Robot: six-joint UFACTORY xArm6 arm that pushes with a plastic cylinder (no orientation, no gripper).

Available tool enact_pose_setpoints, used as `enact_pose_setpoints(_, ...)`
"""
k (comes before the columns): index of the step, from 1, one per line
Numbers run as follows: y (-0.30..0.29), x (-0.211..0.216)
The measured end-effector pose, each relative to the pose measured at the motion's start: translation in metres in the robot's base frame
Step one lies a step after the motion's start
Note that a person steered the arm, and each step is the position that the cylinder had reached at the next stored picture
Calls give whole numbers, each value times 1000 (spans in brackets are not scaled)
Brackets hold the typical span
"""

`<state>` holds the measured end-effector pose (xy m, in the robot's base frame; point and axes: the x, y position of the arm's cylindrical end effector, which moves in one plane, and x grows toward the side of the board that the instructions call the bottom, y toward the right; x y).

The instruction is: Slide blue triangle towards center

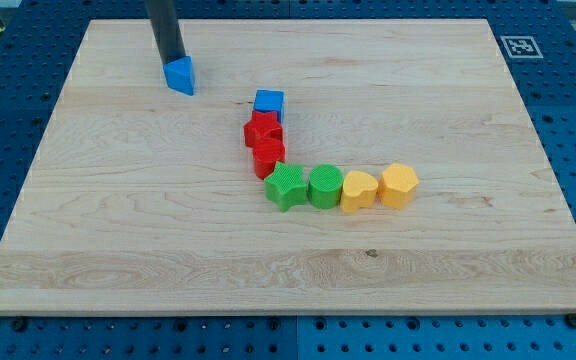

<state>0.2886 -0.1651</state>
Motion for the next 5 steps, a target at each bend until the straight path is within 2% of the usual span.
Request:
enact_pose_setpoints(1, -32, 0)
enact_pose_setpoints(4, 30, 29)
enact_pose_setpoints(5, 21, 27)
